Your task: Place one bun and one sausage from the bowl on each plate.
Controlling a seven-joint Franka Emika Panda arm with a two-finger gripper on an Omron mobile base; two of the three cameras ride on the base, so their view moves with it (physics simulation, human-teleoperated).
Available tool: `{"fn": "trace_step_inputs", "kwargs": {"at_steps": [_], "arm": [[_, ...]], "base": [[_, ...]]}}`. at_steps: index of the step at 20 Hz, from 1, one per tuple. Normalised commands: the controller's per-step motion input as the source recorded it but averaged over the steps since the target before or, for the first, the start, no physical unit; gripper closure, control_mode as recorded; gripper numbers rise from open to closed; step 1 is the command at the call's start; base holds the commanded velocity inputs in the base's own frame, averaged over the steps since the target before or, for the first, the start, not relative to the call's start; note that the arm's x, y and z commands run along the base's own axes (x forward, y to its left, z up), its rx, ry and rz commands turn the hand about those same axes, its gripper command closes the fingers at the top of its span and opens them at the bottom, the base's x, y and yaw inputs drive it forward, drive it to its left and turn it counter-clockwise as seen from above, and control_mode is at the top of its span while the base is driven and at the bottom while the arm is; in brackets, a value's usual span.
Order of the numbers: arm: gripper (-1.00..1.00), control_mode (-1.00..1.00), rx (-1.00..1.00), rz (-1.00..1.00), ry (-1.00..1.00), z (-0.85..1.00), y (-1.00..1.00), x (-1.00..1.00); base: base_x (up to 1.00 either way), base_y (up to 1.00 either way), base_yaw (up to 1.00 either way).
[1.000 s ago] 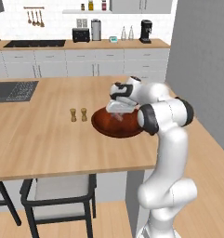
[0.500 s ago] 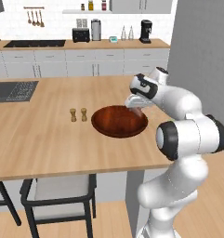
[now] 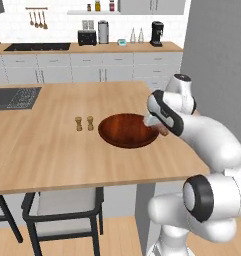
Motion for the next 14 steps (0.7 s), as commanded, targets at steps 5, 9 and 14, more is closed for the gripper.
{"fn": "trace_step_inputs", "kwargs": {"at_steps": [5, 9, 14], "arm": [[1.0, -1.0, -0.06, -0.11, 0.09, 0.04, -0.07, -1.0], [1.0, 1.0, -0.01, -0.02, 0.0, 0.0, 0.0, -0.25], [1.0, 1.0, 0.0, 0.0, 0.0, 0.0, 0.0, 0.0]], "base": [[0.0, 0.0, 0.0], [-0.75, 0.0, -0.04], [-1.0, 0.56, -0.05]]}}
